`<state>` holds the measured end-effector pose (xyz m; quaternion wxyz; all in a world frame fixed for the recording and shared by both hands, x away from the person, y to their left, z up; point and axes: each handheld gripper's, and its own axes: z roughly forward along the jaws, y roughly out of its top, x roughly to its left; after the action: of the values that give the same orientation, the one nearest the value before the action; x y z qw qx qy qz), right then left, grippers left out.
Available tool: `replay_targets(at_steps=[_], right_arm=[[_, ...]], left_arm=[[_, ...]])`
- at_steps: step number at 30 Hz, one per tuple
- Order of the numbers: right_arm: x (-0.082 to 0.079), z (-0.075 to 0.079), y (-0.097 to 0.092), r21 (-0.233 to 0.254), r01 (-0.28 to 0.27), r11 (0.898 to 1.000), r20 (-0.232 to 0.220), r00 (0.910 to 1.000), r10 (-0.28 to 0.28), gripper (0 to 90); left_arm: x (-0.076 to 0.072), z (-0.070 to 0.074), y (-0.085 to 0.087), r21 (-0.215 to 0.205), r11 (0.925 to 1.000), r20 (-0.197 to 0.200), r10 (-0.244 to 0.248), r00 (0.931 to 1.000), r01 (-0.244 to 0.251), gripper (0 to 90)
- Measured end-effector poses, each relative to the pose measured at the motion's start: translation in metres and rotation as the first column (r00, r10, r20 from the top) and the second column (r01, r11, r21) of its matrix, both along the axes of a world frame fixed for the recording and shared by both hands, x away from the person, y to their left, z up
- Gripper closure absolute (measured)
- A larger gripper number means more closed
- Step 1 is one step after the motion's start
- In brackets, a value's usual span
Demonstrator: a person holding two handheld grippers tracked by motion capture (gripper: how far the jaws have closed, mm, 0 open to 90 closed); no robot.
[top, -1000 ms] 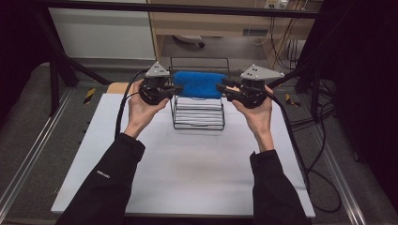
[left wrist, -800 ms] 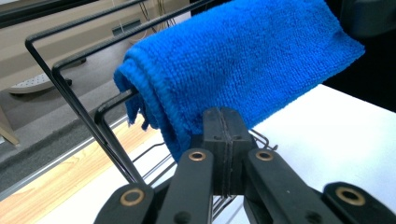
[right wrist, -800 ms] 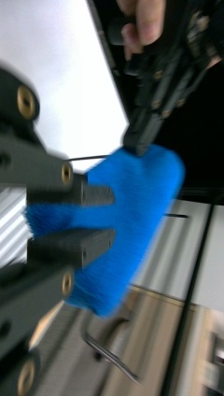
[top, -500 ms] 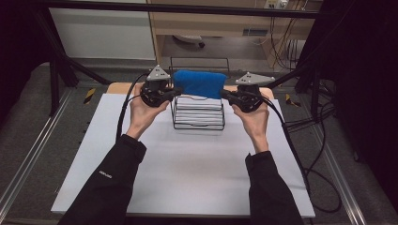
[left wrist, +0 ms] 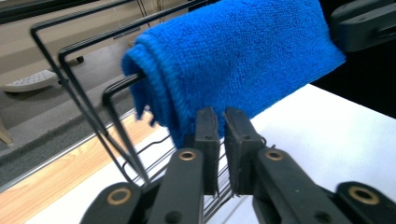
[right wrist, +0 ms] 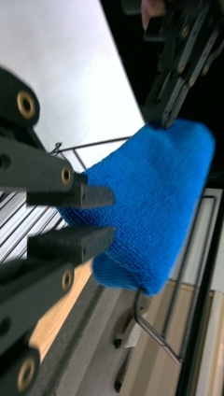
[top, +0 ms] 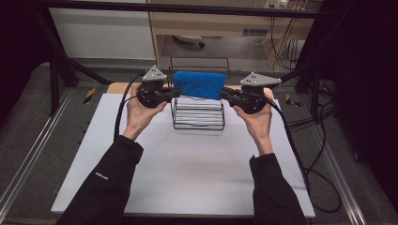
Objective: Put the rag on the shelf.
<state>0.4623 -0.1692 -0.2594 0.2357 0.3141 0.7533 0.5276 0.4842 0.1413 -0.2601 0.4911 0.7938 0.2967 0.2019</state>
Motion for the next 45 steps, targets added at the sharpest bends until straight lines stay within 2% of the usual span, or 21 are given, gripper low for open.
replay_targets(at_steps=[2,3,6,8,12,13,16,19,21,23,27,32,33,35,37,38,40,41,42,43,45], right_arm=[[-0.007,0.005,-0.004,0.002,0.0,1.0,0.006,1.0,0.0,65.3],[-0.007,0.005,-0.004,0.002,0.0,1.0,0.006,1.0,0.0,65.3],[-0.015,0.009,-0.01,0.011,0.005,1.0,-0.002,1.0,-0.004,53.1],[-0.017,0.008,-0.013,0.018,0.006,1.0,-0.011,0.9999,-0.005,46.6],[-0.02,0.004,-0.017,0.02,0.014,1.0,-0.034,0.9993,-0.014,33.7],[-0.02,0.004,-0.017,0.02,0.014,1.0,-0.034,0.9993,-0.014,33.7],[-0.022,-0.003,-0.021,-0.002,0.026,1.0,-0.038,0.9989,-0.026,20.3],[-0.023,-0.009,-0.023,-0.005,0.024,1.0,-0.047,0.9986,-0.025,16.0],[-0.024,-0.011,-0.024,-0.009,0.023,1.0,-0.046,0.9987,-0.024,14.6],[-0.027,-0.017,-0.027,-0.018,0.033,0.999,-0.047,0.9983,-0.034,10.5],[-0.031,-0.024,-0.029,-0.02,0.025,0.999,-0.06,0.9978,-0.026,8.0],[-0.037,-0.045,-0.033,-0.008,0.02,1.0,-0.101,0.9947,-0.02,5.0],[-0.04,-0.056,-0.034,-0.016,0.015,1.0,-0.121,0.9926,-0.017,4.0],[-0.041,-0.06,-0.034,-0.02,0.015,1.0,-0.122,0.9924,-0.017,3.7],[-0.045,-0.072,-0.036,-0.017,0.01,1.0,-0.132,0.9912,-0.012,3.2],[-0.048,-0.083,-0.038,-0.016,0.008,1.0,-0.15,0.9886,-0.01,2.9],[-0.049,-0.087,-0.039,-0.022,0.005,1.0,-0.158,0.9873,-0.009,2.5],[-0.052,-0.098,-0.042,-0.04,0.009,0.999,-0.179,0.9837,-0.016,1.8],[-0.052,-0.098,-0.042,-0.04,0.009,0.999,-0.179,0.9837,-0.016,1.8],[-0.054,-0.108,-0.046,-0.047,0.012,0.999,-0.199,0.9797,-0.021,1.7],[-0.055,-0.111,-0.047,-0.049,0.012,0.999,-0.202,0.9791,-0.022,1.7]], left_arm=[[-0.003,0.002,0.005,-0.003,1.0,0.001,0.003,1.0,-0.003,74.6],[-0.005,0.002,0.007,0.0,1.0,-0.002,0.002,1.0,-0.002,74.6],[-0.011,0.001,0.014,0.002,1.0,-0.008,0.007,0.9999,-0.007,63.4],[-0.013,-0.001,0.02,0.003,1.0,-0.028,0.004,0.9996,-0.004,58.4],[-0.019,-0.009,0.03,0.021,0.9996,-0.046,0.022,0.9987,-0.021,47.6],[-0.02,-0.012,0.033,0.025,0.9995,-0.052,0.021,0.9984,-0.02,47.6],[-0.028,-0.023,0.041,0.055,0.9981,-0.063,0.032,0.9975,-0.028,36.9],[-0.031,-0.029,0.044,0.065,0.9974,-0.074,0.036,0.9966,-0.031,29.5],[-0.035,-0.036,0.049,0.072,0.9969,-0.078,0.038,0.9962,-0.032,27.9],[-0.039,-0.043,0.053,0.072,0.9968,-0.084,0.04,0.9957,-0.034,21.0],[-0.047,-0.058,0.063,0.075,0.9964,-0.092,0.046,0.9947,-0.039,15.7],[-0.058,-0.075,0.072,0.066,0.997,-0.107,0.047,0.9931,-0.04,8.1],[-0.06,-0.078,0.074,0.063,0.9972,-0.11,0.048,0.9928,-0.042,6.9],[-0.065,-0.086,0.077,0.067,0.9968,-0.113,0.05,0.9923,-0.043,6.6],[-0.07,-0.093,0.08,0.067,0.9966,-0.112,0.055,0.9922,-0.047,6.0],[-0.072,-0.097,0.082,0.067,0.9966,-0.116,0.055,0.9917,-0.047,6.0],[-0.077,-0.106,0.086,0.072,0.996,-0.116,0.06,0.9914,-0.052,6.0],[-0.078,-0.111,0.088,0.071,0.996,-0.122,0.063,0.9905,-0.055,6.0],[-0.08,-0.114,0.089,0.071,0.9958,-0.126,0.066,0.9898,-0.058,6.0],[-0.082,-0.119,0.092,0.073,0.9956,-0.13,0.069,0.9891,-0.06,6.1],[-0.085,-0.126,0.096,0.07,0.9954,-0.135,0.074,0.988,-0.065,6.1]])
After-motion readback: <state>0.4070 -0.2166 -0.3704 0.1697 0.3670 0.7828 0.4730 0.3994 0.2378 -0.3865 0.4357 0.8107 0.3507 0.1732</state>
